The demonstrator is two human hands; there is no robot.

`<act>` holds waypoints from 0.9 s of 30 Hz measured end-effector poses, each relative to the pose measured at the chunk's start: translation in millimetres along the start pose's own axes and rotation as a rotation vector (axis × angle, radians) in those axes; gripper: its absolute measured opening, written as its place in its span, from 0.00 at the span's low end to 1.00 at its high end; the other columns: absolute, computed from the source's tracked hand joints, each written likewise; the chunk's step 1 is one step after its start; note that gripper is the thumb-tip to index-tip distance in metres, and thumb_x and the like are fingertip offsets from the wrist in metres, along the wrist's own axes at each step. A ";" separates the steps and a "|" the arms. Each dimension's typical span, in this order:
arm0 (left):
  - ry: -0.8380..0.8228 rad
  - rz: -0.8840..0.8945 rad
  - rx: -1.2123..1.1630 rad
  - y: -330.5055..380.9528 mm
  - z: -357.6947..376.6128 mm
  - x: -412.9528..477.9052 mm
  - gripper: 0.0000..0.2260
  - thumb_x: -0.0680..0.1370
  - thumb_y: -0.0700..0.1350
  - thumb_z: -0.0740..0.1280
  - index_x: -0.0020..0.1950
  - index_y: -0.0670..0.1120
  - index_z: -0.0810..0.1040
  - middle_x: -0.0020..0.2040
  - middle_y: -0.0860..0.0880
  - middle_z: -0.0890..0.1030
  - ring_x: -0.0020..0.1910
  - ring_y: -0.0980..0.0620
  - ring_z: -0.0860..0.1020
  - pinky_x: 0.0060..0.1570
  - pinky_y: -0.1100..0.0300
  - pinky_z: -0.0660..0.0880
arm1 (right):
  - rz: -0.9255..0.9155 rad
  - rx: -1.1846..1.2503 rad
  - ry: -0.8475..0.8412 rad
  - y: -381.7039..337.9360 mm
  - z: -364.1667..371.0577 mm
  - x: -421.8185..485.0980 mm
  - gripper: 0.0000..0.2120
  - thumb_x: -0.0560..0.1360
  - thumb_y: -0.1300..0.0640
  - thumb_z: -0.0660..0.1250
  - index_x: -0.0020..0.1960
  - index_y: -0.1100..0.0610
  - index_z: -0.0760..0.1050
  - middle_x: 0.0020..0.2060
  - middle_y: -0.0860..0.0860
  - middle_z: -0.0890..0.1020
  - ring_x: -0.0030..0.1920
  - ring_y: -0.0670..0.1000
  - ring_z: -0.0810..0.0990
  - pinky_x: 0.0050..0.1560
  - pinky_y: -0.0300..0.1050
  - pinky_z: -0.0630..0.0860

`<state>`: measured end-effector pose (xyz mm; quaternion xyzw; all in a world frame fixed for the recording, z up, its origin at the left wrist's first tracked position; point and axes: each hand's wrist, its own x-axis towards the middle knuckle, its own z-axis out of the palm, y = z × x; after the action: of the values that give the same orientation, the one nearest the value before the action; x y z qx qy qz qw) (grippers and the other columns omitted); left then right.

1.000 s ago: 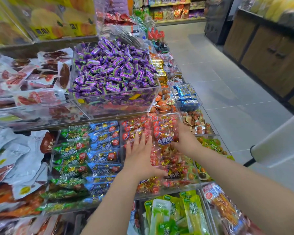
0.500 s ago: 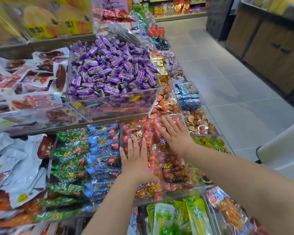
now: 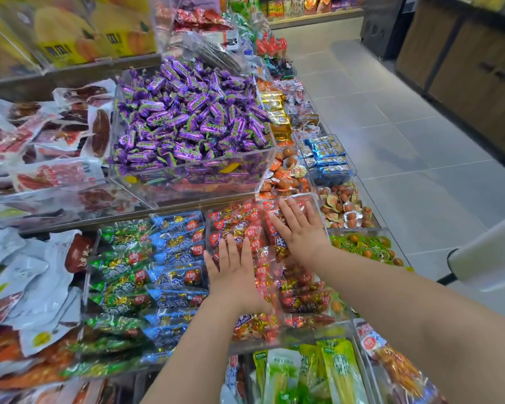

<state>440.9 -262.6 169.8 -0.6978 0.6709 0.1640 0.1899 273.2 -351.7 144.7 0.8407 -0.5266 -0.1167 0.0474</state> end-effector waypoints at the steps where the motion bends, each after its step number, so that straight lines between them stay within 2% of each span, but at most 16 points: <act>1: 0.006 -0.008 0.014 0.5 -1.2 -0.8 0.66 0.58 0.72 0.70 0.72 0.48 0.23 0.71 0.40 0.23 0.67 0.39 0.21 0.51 0.38 0.17 | 0.011 0.004 0.009 -2.0 -0.6 -0.5 0.51 0.77 0.41 0.56 0.57 0.52 0.09 0.59 0.58 0.15 0.61 0.59 0.15 0.61 0.63 0.20; 5: -0.002 -0.025 0.025 3.7 -6.5 -4.6 0.65 0.59 0.71 0.70 0.74 0.48 0.26 0.72 0.39 0.24 0.70 0.38 0.23 0.57 0.34 0.22 | -0.004 0.021 -0.033 -2.9 -7.9 -8.3 0.56 0.71 0.33 0.61 0.60 0.52 0.12 0.60 0.58 0.16 0.67 0.61 0.20 0.64 0.63 0.23; 7: -0.006 -0.021 0.020 3.5 -8.9 -7.3 0.65 0.59 0.71 0.70 0.74 0.49 0.25 0.72 0.40 0.24 0.70 0.39 0.23 0.58 0.33 0.22 | -0.024 0.070 -0.016 -3.8 -11.0 -16.0 0.56 0.71 0.33 0.62 0.65 0.51 0.16 0.63 0.57 0.18 0.68 0.60 0.22 0.63 0.60 0.21; 9: 0.025 -0.002 -0.010 4.1 -11.4 -16.0 0.64 0.59 0.73 0.69 0.75 0.50 0.27 0.74 0.41 0.26 0.71 0.41 0.24 0.57 0.34 0.21 | -0.052 0.158 0.059 -2.8 -17.3 -32.3 0.48 0.73 0.38 0.62 0.75 0.51 0.31 0.72 0.55 0.28 0.72 0.59 0.28 0.66 0.57 0.24; 10: 0.068 0.021 -0.043 5.4 -11.7 -21.9 0.62 0.60 0.73 0.68 0.76 0.51 0.30 0.75 0.43 0.29 0.72 0.43 0.26 0.57 0.35 0.22 | -0.077 0.221 0.108 -1.5 -20.5 -42.4 0.40 0.75 0.42 0.62 0.77 0.52 0.44 0.76 0.56 0.40 0.75 0.59 0.37 0.71 0.56 0.31; 11: 0.139 0.054 -0.091 7.8 -11.4 -28.5 0.58 0.61 0.74 0.66 0.78 0.53 0.37 0.78 0.45 0.34 0.75 0.44 0.30 0.60 0.36 0.23 | -0.102 0.296 0.153 -0.3 -23.8 -53.6 0.30 0.75 0.47 0.62 0.74 0.54 0.59 0.75 0.57 0.55 0.75 0.59 0.49 0.75 0.55 0.42; 12: 0.238 0.098 -0.157 11.7 -10.8 -36.0 0.51 0.63 0.73 0.64 0.79 0.54 0.47 0.79 0.47 0.43 0.77 0.46 0.37 0.65 0.38 0.28 | -0.125 0.399 0.190 1.1 -26.0 -65.4 0.21 0.76 0.51 0.61 0.68 0.55 0.70 0.69 0.56 0.69 0.71 0.57 0.62 0.74 0.54 0.56; 13: 0.354 0.137 -0.237 16.5 -10.1 -44.1 0.42 0.67 0.71 0.63 0.77 0.56 0.58 0.79 0.48 0.54 0.78 0.46 0.47 0.72 0.40 0.37 | -0.137 0.514 0.215 1.9 -26.8 -77.6 0.15 0.76 0.54 0.60 0.61 0.55 0.76 0.61 0.54 0.77 0.63 0.55 0.71 0.66 0.50 0.68; 14: 0.468 0.164 -0.321 21.9 -8.8 -52.9 0.32 0.70 0.67 0.62 0.71 0.55 0.69 0.73 0.49 0.67 0.75 0.46 0.59 0.73 0.44 0.50 | -0.129 0.615 0.220 1.1 -25.9 -91.6 0.13 0.76 0.55 0.60 0.58 0.54 0.78 0.54 0.51 0.80 0.56 0.52 0.75 0.57 0.46 0.73; 15: 0.559 0.178 -0.404 28.2 -6.3 -61.1 0.24 0.73 0.63 0.62 0.64 0.53 0.75 0.64 0.50 0.76 0.67 0.47 0.69 0.68 0.48 0.62 | -0.097 0.692 0.220 -0.8 -23.2 -105.8 0.12 0.76 0.56 0.61 0.56 0.53 0.79 0.51 0.50 0.82 0.52 0.51 0.77 0.51 0.44 0.74; 16: 0.603 0.194 -0.485 34.7 -3.2 -69.6 0.17 0.75 0.58 0.63 0.58 0.51 0.79 0.55 0.52 0.79 0.59 0.49 0.74 0.60 0.52 0.68 | -0.044 0.765 0.231 -3.9 -18.3 -119.7 0.11 0.76 0.56 0.62 0.55 0.53 0.80 0.49 0.49 0.82 0.49 0.50 0.78 0.48 0.43 0.74; 19: 0.569 0.307 -0.668 54.2 13.6 -94.6 0.08 0.76 0.49 0.64 0.50 0.49 0.81 0.45 0.54 0.79 0.48 0.53 0.74 0.48 0.58 0.71 | 0.212 1.099 0.283 -16.6 8.9 -167.2 0.10 0.76 0.60 0.65 0.54 0.55 0.81 0.47 0.49 0.83 0.46 0.47 0.80 0.48 0.40 0.75; 21: 0.579 0.423 -0.635 67.5 29.7 -105.6 0.07 0.76 0.47 0.65 0.47 0.49 0.82 0.44 0.54 0.79 0.45 0.55 0.73 0.46 0.60 0.69 | 0.400 1.260 0.325 -26.3 33.1 -204.0 0.09 0.75 0.61 0.66 0.53 0.55 0.82 0.43 0.46 0.83 0.43 0.41 0.79 0.45 0.37 0.75; 23: 0.461 0.519 -0.619 82.0 49.4 -113.3 0.05 0.75 0.47 0.66 0.45 0.49 0.81 0.42 0.55 0.80 0.42 0.57 0.75 0.44 0.62 0.71 | 0.594 1.294 0.307 -38.0 59.4 -244.3 0.07 0.75 0.60 0.67 0.51 0.54 0.82 0.38 0.44 0.81 0.38 0.39 0.78 0.39 0.35 0.72; 25: 0.141 0.522 -0.715 100.0 72.9 -121.8 0.02 0.76 0.46 0.66 0.43 0.50 0.78 0.39 0.57 0.78 0.37 0.63 0.74 0.36 0.72 0.69 | 0.788 1.333 0.271 -52.8 85.5 -286.5 0.06 0.74 0.60 0.68 0.50 0.56 0.82 0.41 0.48 0.82 0.43 0.45 0.78 0.42 0.35 0.70; 27: -0.213 0.432 -0.817 120.6 97.3 -130.3 0.05 0.78 0.43 0.65 0.43 0.49 0.75 0.40 0.51 0.78 0.34 0.59 0.73 0.30 0.71 0.68 | 0.999 1.382 0.212 -68.5 111.2 -332.0 0.07 0.75 0.61 0.67 0.51 0.58 0.81 0.49 0.52 0.83 0.48 0.47 0.77 0.47 0.35 0.68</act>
<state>317.0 -104.8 142.4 -0.5391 0.6582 0.5207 -0.0708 166.9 -19.0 71.8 0.3568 -0.7808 0.3441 -0.3804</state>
